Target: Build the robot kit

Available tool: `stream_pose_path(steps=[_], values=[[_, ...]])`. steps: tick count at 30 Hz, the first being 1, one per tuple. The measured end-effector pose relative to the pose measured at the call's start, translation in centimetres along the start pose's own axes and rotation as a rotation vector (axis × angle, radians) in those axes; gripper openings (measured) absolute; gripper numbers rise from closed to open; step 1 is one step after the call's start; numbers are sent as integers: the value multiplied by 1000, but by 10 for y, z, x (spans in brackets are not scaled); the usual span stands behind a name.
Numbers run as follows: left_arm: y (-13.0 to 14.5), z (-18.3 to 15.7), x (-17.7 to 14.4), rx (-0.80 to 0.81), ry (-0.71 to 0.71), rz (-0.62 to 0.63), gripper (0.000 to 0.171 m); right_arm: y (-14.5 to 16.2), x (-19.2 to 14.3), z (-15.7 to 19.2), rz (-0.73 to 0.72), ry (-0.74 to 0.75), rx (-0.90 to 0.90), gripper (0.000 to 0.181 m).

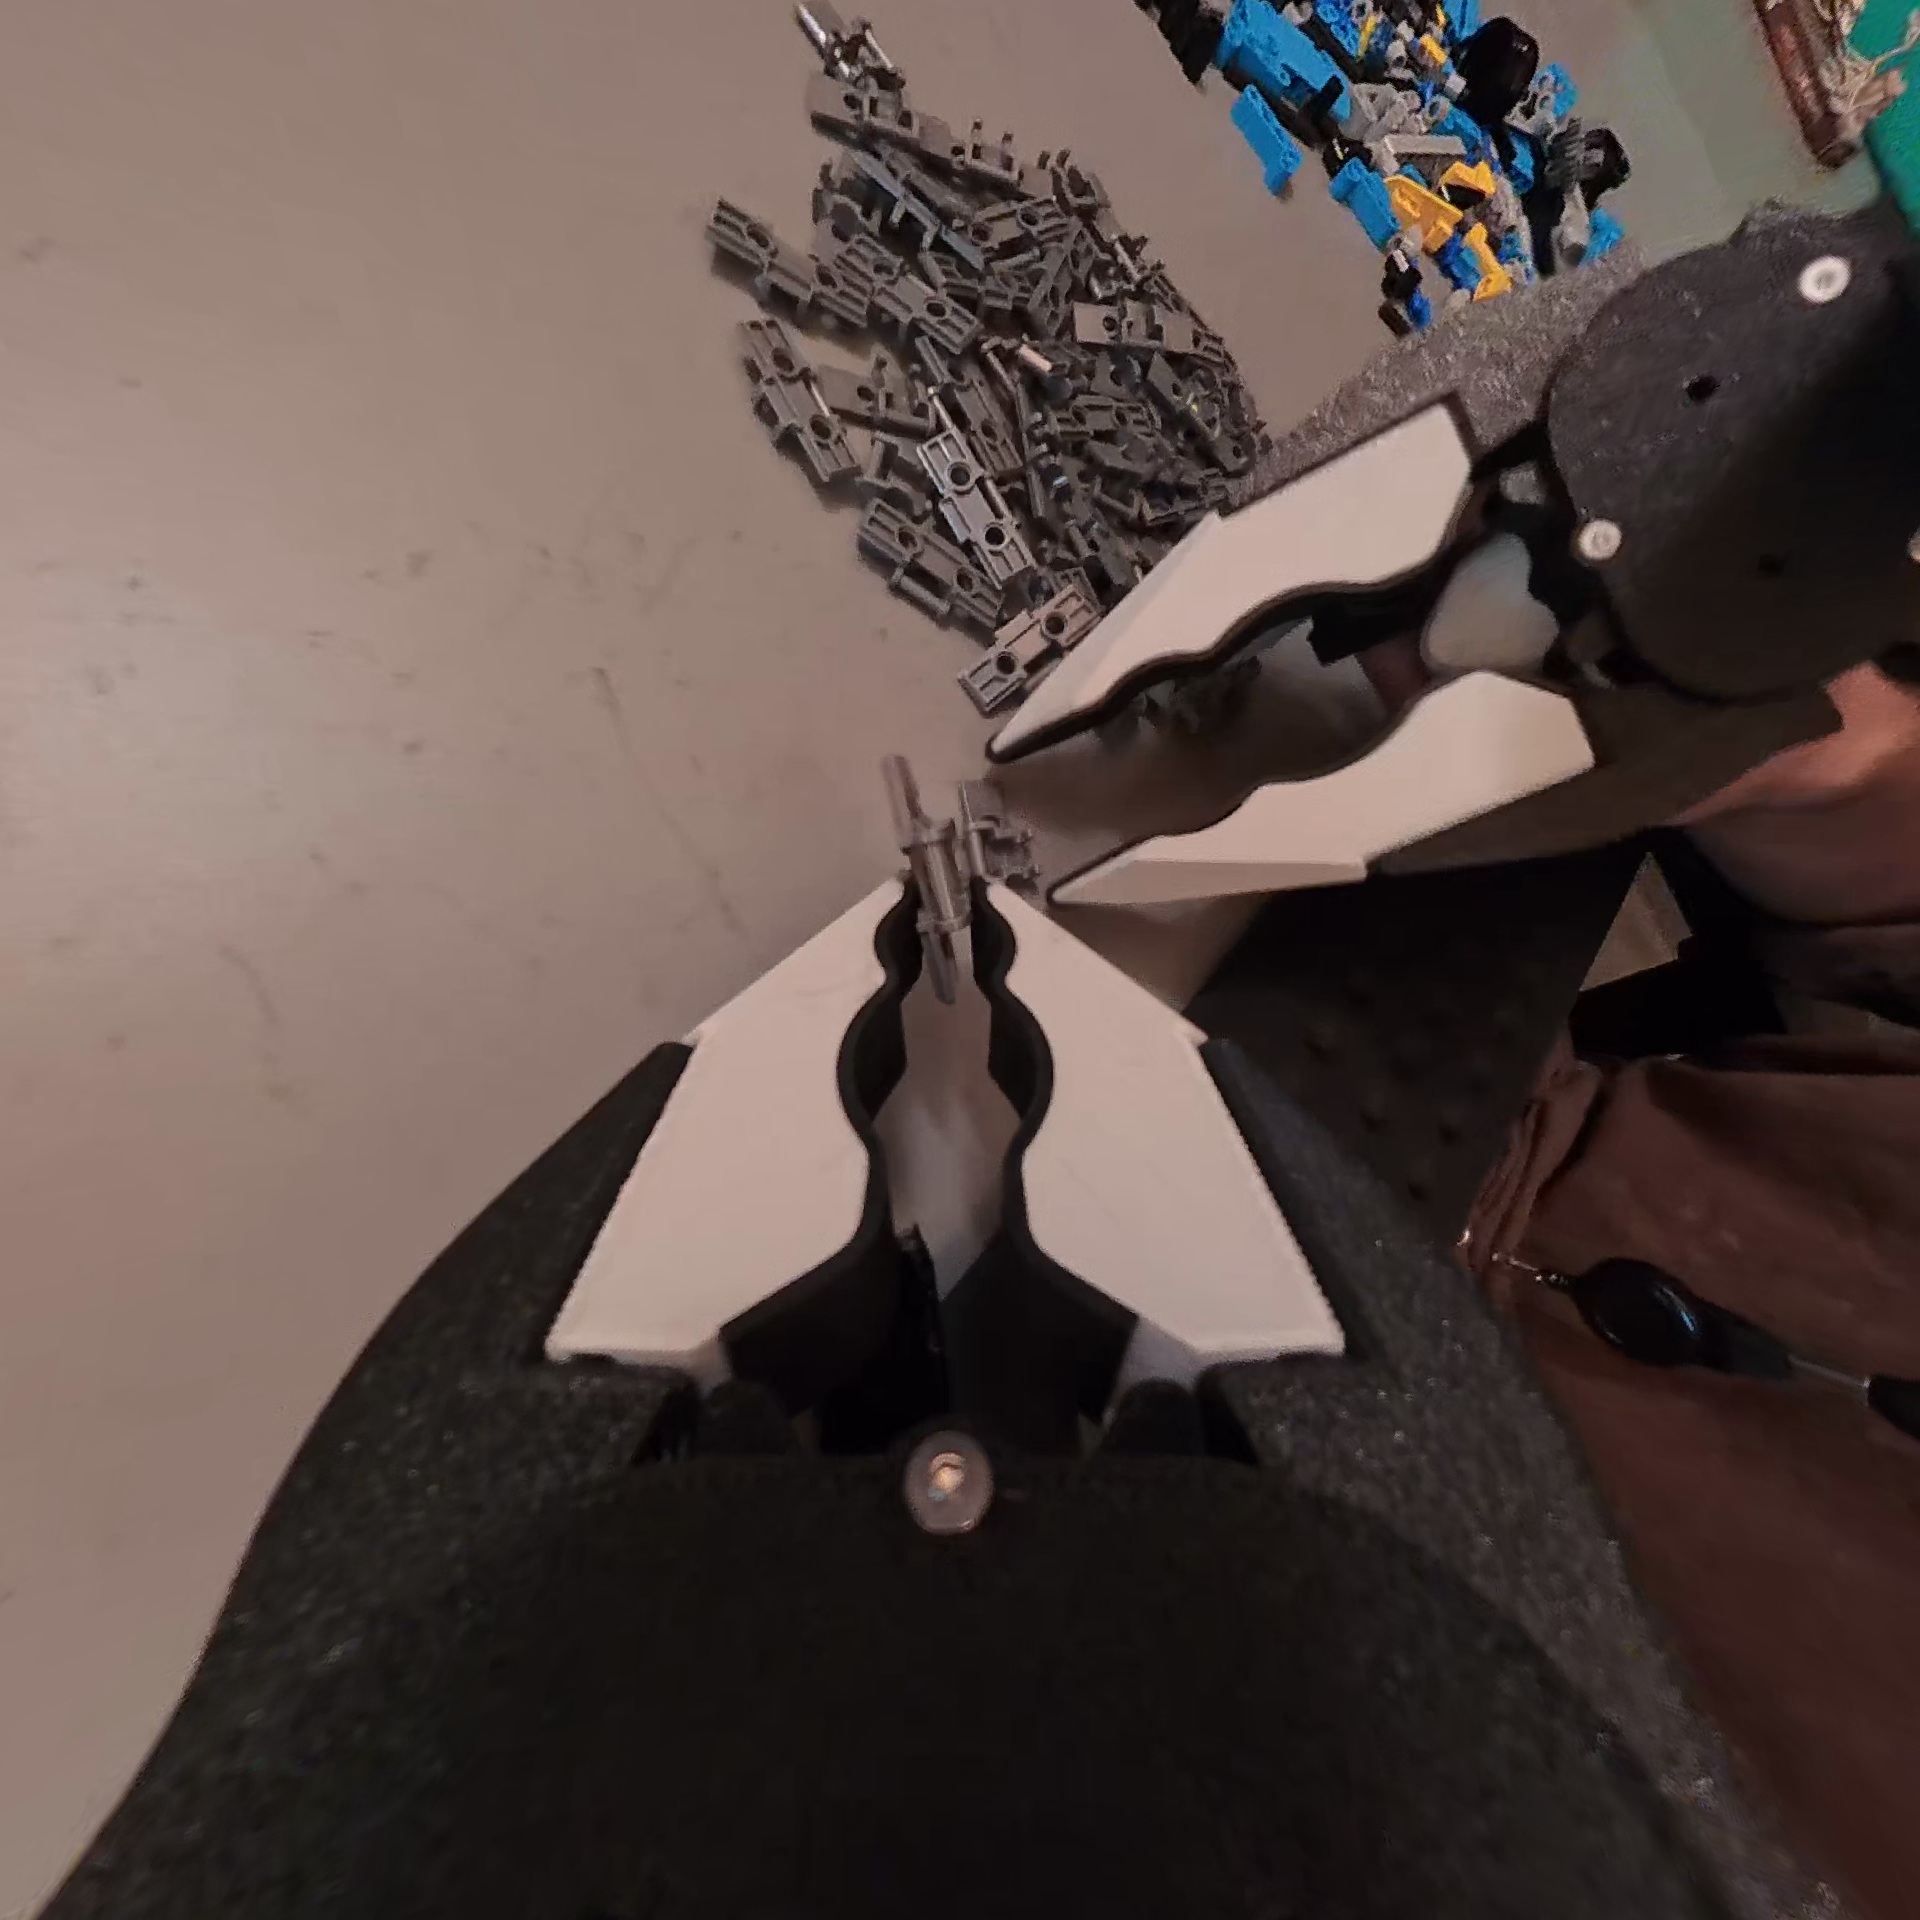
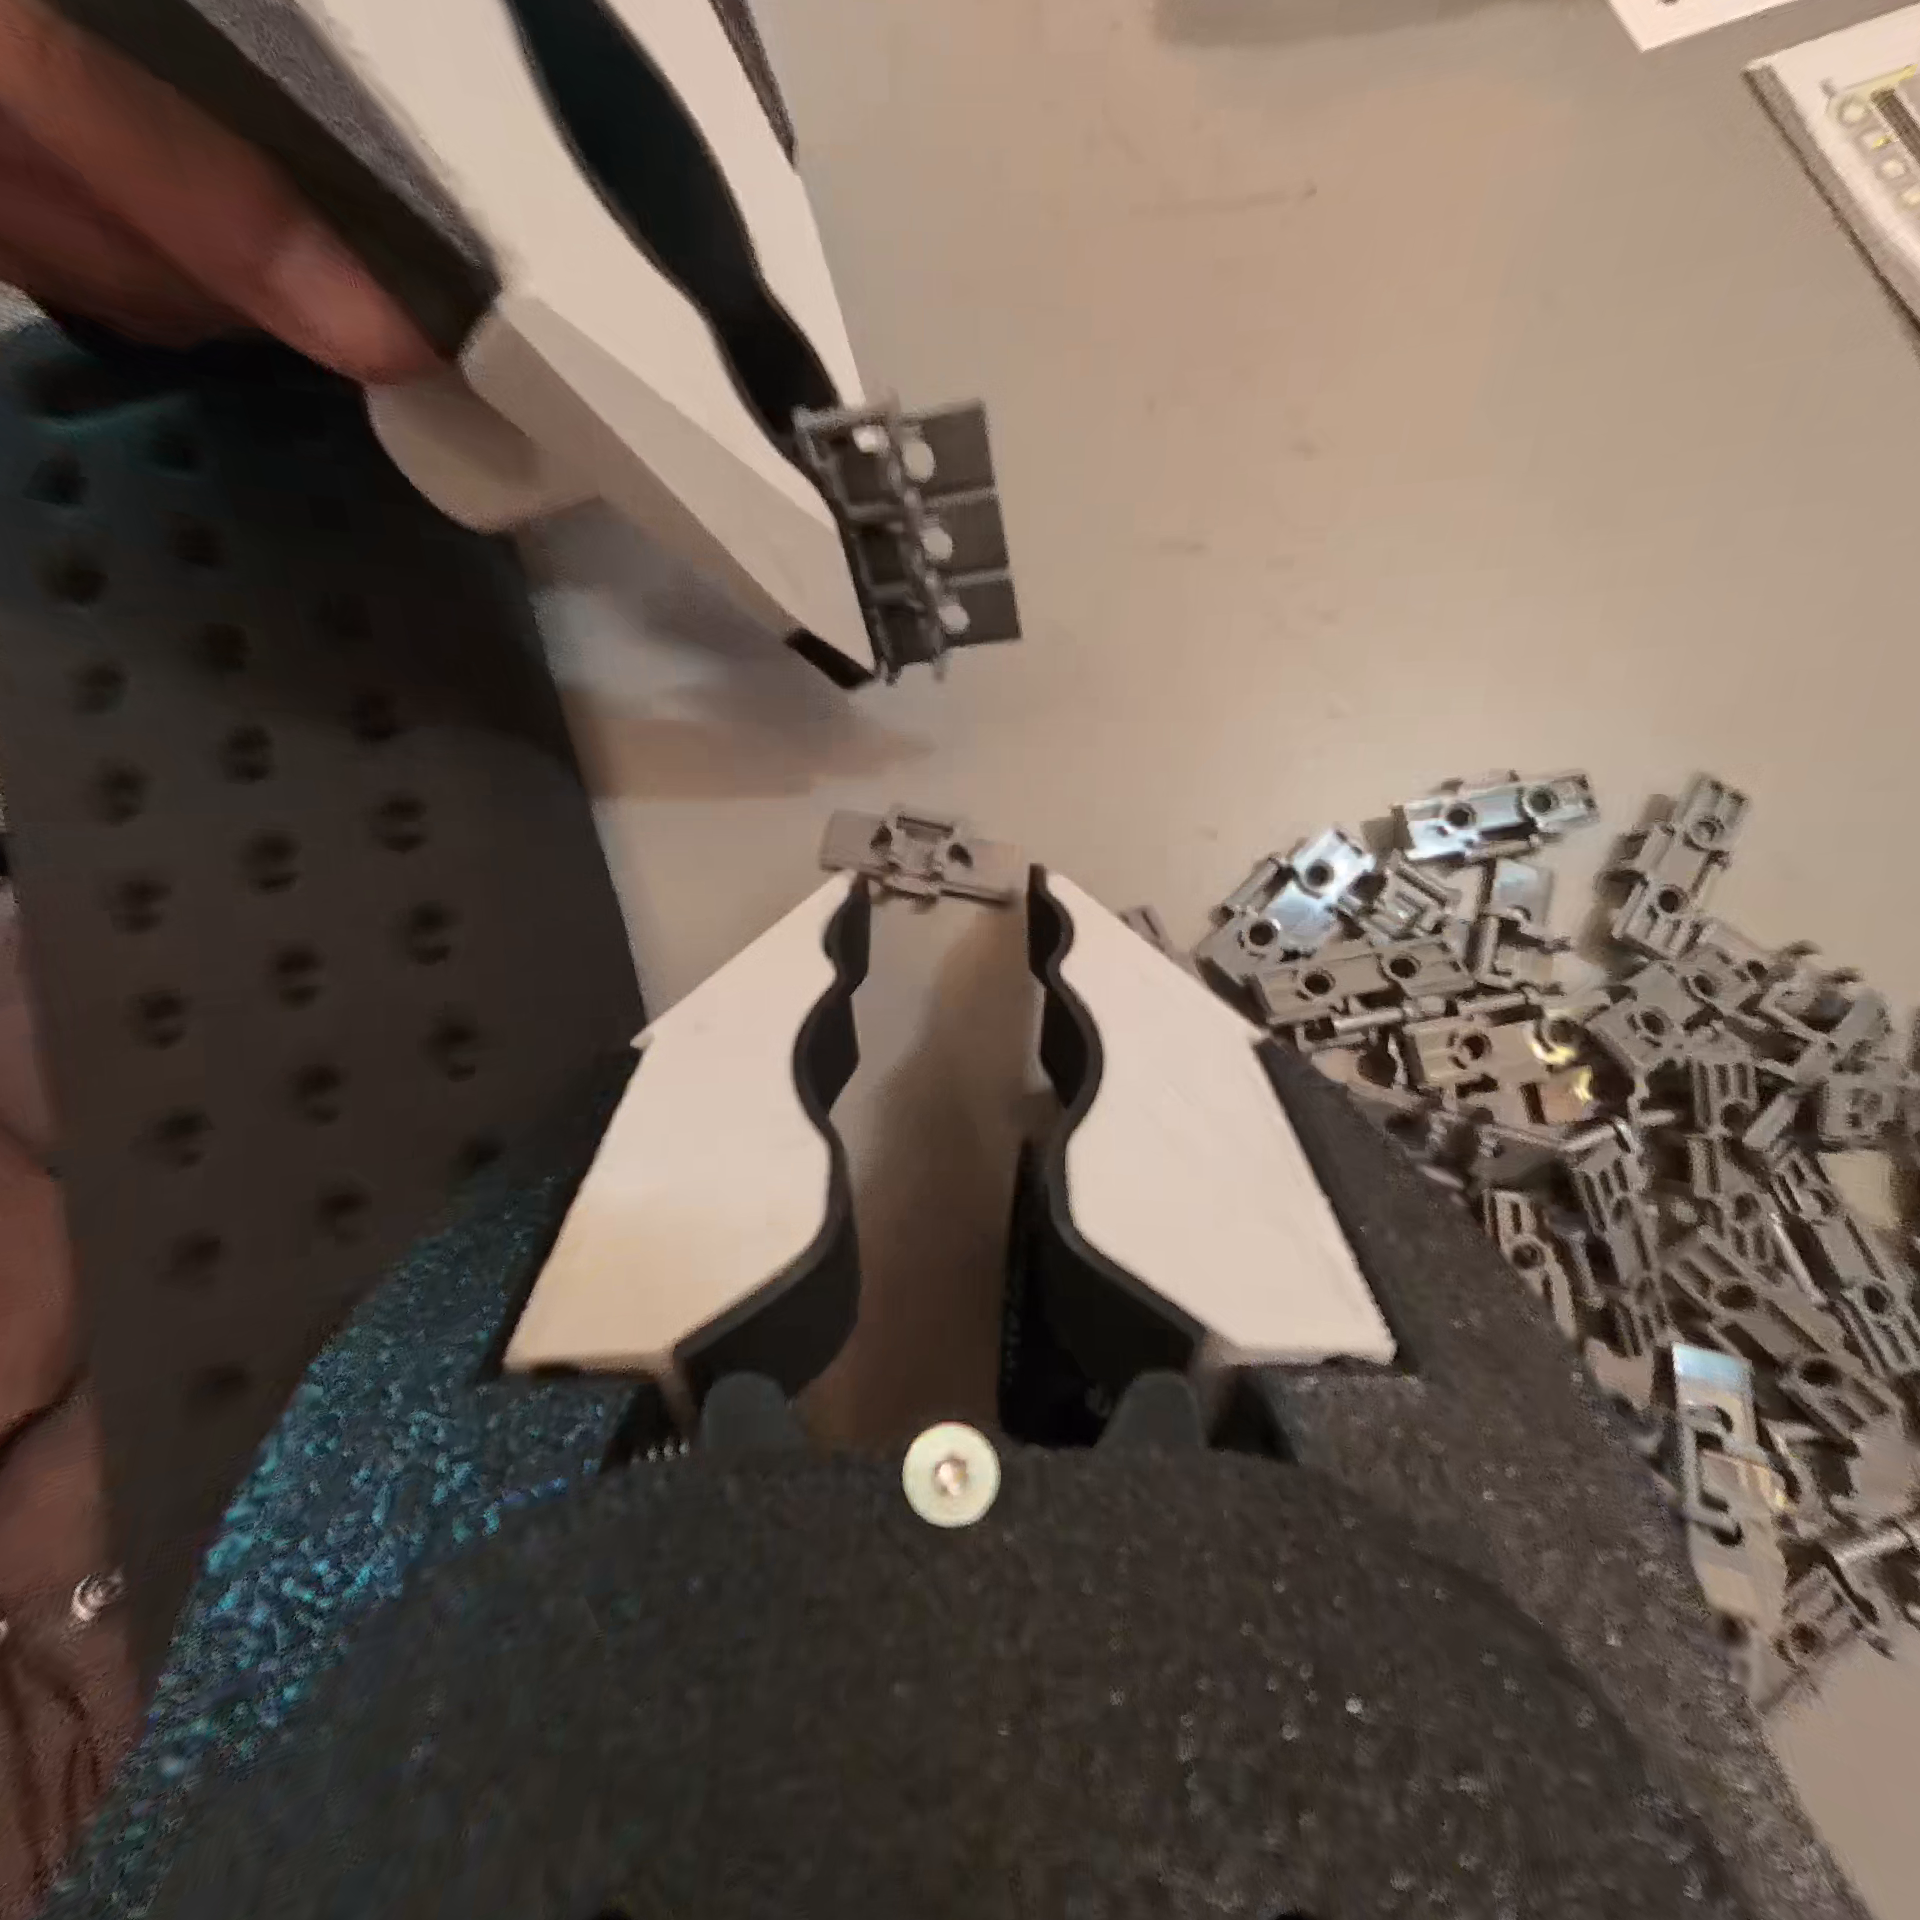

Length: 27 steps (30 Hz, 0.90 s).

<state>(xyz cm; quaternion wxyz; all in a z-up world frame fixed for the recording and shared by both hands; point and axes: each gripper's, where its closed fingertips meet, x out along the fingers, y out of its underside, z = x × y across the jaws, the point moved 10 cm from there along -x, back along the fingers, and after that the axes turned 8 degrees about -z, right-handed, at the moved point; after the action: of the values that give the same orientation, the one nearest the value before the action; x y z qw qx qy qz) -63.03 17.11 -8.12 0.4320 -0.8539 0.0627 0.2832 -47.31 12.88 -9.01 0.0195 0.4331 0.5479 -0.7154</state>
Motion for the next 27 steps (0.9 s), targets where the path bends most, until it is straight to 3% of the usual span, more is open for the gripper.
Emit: stream_pose_path(steps=[7,9,11,16,18,22,27], values=[[-2,7,-8,-79,61,-75,8,-6,10,7,26,-18,-18,26],[-1,6,-10,-112,99,-102,8,-8,10,10,31,-44,-77,14],[1,5,-12,-152,132,-136,8,-9,8,11,33,-18,-176,13],[1,-7,-19,-108,164,-192,8,-23,-35,21,-83,55,-470,13],[4,-15,-19,-81,170,-190,8,-24,-58,38,-79,-42,-540,13],[12,-33,-20,-16,181,-180,8,9,-95,63,78,-302,-503,13],[17,-59,-12,82,204,-141,8,45,-100,52,152,-351,-471,18]])
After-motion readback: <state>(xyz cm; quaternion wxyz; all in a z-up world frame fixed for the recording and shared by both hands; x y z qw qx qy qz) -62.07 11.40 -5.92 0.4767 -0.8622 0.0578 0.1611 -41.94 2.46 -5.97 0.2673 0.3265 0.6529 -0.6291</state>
